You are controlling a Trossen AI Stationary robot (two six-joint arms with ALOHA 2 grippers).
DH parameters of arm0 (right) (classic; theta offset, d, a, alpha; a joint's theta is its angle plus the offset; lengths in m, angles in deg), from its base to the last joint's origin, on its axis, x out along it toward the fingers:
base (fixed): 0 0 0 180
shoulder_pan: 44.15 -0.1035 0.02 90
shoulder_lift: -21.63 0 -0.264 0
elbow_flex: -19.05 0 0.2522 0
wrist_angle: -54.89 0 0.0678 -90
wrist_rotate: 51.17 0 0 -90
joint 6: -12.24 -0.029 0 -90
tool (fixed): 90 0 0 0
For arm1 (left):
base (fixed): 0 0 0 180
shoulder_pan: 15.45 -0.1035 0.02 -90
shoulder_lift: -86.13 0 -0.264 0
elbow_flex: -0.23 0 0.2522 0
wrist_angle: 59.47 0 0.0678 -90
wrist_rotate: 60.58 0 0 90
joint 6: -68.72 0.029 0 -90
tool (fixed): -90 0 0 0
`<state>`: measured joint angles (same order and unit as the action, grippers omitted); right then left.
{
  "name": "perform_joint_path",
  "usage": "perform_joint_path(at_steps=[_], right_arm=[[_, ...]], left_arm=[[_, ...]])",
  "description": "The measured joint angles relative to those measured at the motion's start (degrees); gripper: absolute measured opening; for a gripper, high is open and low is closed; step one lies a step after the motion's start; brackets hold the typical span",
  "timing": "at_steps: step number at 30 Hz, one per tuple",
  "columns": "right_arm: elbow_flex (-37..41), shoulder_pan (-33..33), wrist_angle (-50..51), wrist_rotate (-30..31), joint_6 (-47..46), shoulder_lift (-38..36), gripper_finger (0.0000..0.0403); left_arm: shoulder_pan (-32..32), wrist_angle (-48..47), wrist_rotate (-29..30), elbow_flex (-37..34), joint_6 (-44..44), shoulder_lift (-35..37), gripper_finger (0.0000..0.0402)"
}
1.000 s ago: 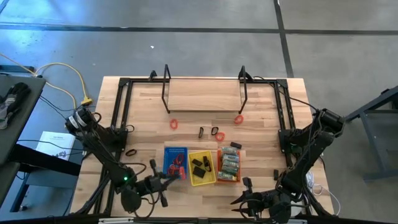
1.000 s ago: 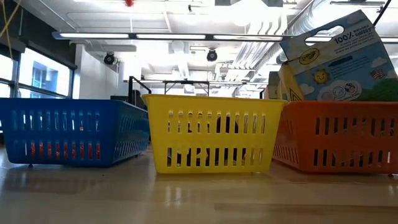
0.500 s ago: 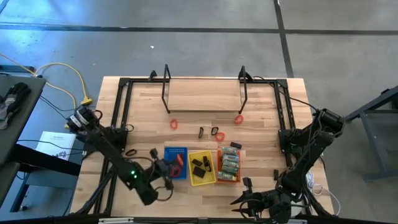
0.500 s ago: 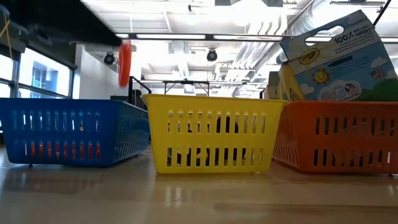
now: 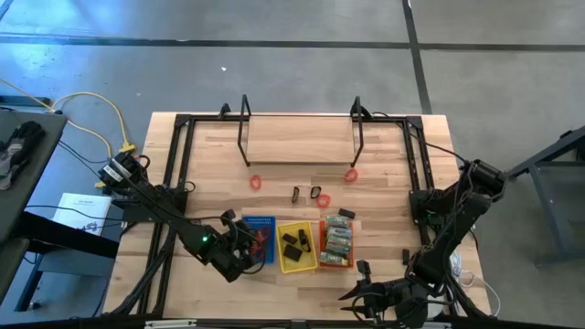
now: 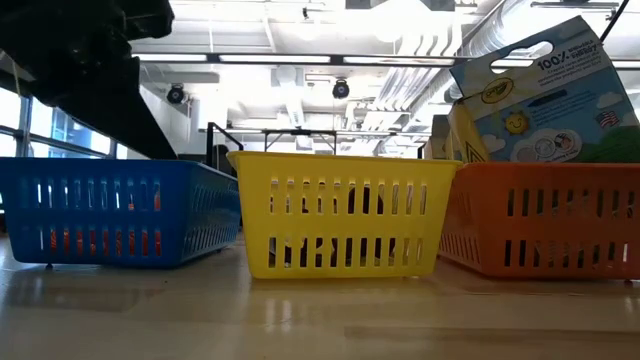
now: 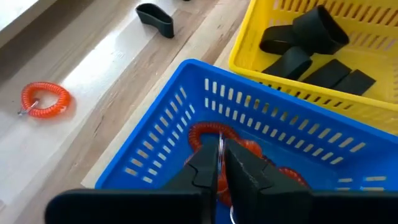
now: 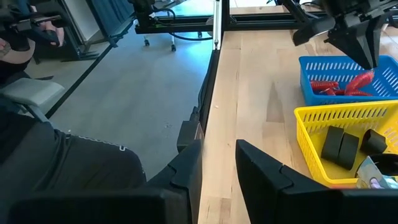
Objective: Pick & Place Office Desk Supplies
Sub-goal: Put the orange spring keychain into the blue basket, then put the black rubber band into the yellow basket
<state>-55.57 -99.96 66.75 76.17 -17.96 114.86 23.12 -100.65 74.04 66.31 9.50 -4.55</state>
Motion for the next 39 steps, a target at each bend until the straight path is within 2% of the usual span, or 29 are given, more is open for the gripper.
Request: perform_joint_path(at_steps=[7,12,17,19,22,24,32,39], right_arm=[[0.0,0.0,-0.01,0.47,0.0,0.0,0.0085],[0.0,0.0,-0.01,0.46,0.02,0.0,0.0085],[0.0,0.0,0.19,0.44,0.02,0.0,0.0085],[0.0,0.0,0.39,0.44,0.02,0.0,0.0085],[0.0,0.0,0.43,0.44,0.02,0.0,0.0085],[0.0,0.0,0.44,0.44,0.02,0.0,0.0085],[0.0,0.0,0.41,0.42,-0.07,0.0,0.0085],[0.0,0.07,0.4,0.52,-0.04,0.0,0.0085]], left_arm=[[-0.15,-0.06,-2.3,0.0,-1.23,0.0,0.0084],[-0.14,-0.65,-3.98,0.7,5.72,0.44,0.0125],[1.27,-4.67,-11.97,2.9,16.85,4.73,0.0133],[2.48,-6.85,-14.42,3.67,18.15,7.3,0.0134],[5.11,-10.84,-14.77,3.82,17.29,11.27,0.0134],[6.95,-14.94,-15.33,3.82,13.07,13.2,0.0134],[12.05,-41.05,-18.19,3.72,-15.42,14.83,0.0133],[12.12,-46.58,-19.4,2.51,-40.05,14.64,0.0133]])
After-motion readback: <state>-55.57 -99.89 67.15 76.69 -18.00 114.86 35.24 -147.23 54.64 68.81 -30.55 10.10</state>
